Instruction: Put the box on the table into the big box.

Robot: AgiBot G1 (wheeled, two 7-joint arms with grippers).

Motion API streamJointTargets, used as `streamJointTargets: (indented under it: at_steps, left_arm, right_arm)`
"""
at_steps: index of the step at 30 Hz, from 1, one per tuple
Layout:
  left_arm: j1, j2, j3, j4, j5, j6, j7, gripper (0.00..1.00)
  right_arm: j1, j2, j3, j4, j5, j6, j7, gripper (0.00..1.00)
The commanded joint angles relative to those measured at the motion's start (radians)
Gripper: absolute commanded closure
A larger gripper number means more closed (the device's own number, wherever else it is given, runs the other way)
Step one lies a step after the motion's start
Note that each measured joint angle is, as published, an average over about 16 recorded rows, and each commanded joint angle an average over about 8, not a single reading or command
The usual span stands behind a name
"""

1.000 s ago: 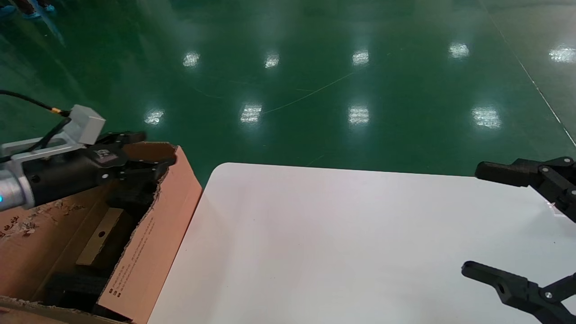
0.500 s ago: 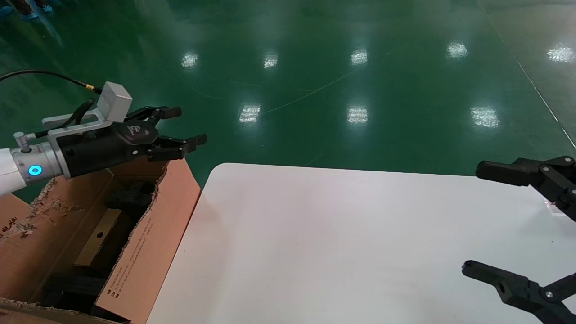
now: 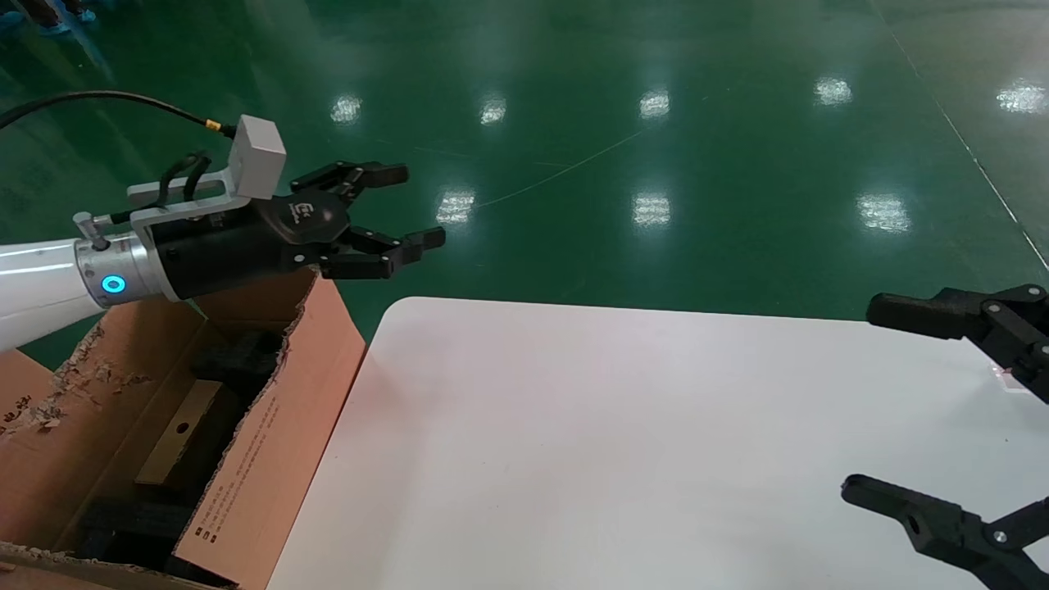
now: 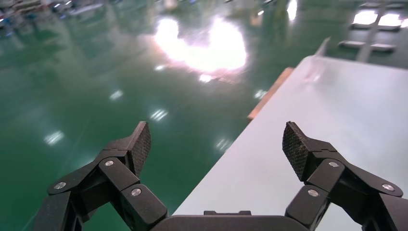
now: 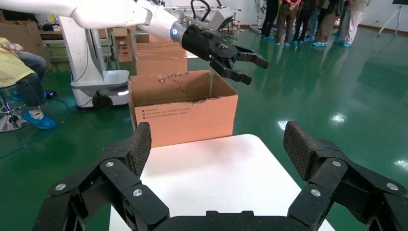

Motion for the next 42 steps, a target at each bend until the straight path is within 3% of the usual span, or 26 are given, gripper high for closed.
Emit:
streamJointTargets:
  at_steps: [1,28,33,42]
  left_arm:
    - [0.033,-0.006,-0.02,-0.079,-0.012,-0.004,-0.037,0.0]
    - [0.46,-0.085,-0.285,-1.098,-0.166,-0.052,-0.512,0.0]
    - [0.488,-0.091,-0.303,-1.164,-0.177,-0.054,-0.533,0.0]
    - [0.473,-0.089,-0.294,-1.125,-0.172,-0.055,-0.521,0.0]
  right_arm:
    - [0.0,0.0,0.0,0.0,0.0,0.0,0.0,0.0]
    - [0.0,0.0,0.0,0.0,0.0,0.0,0.0,0.0]
    - [0.0,0.0,0.0,0.0,0.0,0.0,0.0,0.0]
    - [0.0,0.0,0.0,0.0,0.0,0.0,0.0,0.0]
